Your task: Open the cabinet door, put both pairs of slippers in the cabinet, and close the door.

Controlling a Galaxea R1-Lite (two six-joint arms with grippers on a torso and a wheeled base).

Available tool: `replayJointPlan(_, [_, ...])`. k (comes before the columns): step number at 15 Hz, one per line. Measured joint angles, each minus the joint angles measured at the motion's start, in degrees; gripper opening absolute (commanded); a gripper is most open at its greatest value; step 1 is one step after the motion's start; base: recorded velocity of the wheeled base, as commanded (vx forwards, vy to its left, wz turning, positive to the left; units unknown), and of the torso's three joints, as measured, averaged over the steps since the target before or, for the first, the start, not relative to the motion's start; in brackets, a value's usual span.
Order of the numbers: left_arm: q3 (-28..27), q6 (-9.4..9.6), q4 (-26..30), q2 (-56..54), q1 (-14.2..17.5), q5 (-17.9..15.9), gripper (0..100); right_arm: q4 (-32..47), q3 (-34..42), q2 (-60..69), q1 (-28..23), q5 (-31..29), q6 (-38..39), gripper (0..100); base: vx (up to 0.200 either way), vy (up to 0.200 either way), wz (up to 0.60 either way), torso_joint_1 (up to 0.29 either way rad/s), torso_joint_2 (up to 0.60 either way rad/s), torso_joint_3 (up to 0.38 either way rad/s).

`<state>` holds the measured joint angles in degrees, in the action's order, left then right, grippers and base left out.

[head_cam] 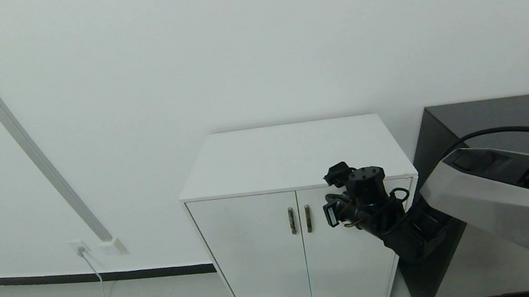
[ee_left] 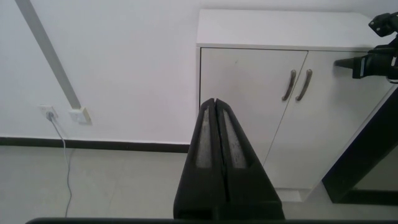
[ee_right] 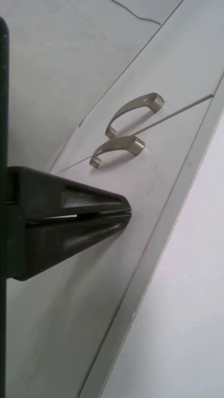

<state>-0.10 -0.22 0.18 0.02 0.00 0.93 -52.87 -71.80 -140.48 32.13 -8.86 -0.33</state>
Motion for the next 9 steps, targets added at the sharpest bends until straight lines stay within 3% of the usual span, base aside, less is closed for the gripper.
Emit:
replayJointPlan(4, [0.00,0.00,0.00,0.00,0.00,0.02,0,-0.61,1.63,0.74,0.13,-0.46,0.00,0,0.000,0.000,0.00,0.000,0.00,0.000])
replayJointPlan(9, [0.00,0.00,0.00,0.00,-0.02,-0.06,0,-3.67,12.24,8.51,1.11,-4.27,0.12,0,0.000,0.000,0.00,0.000,0.00,0.000])
